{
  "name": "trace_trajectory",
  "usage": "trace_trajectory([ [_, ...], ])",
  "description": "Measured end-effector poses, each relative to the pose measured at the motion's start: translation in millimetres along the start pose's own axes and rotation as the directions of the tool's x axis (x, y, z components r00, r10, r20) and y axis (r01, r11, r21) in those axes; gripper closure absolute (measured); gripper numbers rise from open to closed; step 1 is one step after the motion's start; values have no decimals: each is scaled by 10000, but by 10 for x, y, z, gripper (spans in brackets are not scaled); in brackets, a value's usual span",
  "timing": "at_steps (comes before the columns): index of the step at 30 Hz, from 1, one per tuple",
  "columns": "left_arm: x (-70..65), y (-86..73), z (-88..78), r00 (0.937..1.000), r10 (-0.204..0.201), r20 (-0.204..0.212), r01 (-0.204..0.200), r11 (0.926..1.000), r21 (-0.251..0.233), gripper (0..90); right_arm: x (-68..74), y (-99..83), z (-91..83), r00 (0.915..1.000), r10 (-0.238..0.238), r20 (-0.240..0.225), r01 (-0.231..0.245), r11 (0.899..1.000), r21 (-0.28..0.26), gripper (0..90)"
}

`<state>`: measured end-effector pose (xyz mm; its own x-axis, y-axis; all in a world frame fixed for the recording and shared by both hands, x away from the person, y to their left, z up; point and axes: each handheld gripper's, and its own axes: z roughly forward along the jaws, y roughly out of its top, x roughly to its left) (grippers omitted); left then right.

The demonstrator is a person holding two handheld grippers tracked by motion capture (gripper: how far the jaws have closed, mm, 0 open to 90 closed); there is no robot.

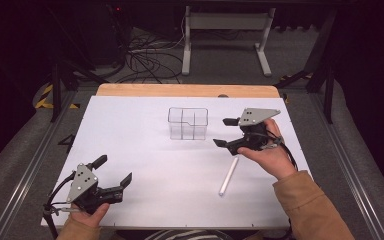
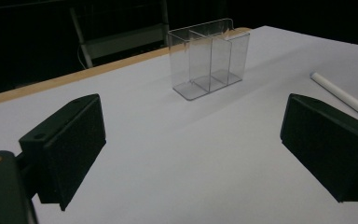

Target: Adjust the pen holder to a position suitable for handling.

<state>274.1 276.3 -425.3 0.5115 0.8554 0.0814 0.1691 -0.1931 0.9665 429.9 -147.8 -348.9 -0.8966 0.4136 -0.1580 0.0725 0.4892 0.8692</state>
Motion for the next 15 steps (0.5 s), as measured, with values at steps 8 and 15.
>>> trace_trajectory([
  [8, 10, -8, -18, 10000, -33, -23, 33, 10000, 2, 75, -116, 151, 149, 9997, -226, -99, 228, 9994, 251, 266],
  [15, 13, -6, -12, 10000, -4, 4, 4, 10000, 8, 75, -173, 206, 306, 9991, -363, -218, 375, 9976, 575, 274],
])
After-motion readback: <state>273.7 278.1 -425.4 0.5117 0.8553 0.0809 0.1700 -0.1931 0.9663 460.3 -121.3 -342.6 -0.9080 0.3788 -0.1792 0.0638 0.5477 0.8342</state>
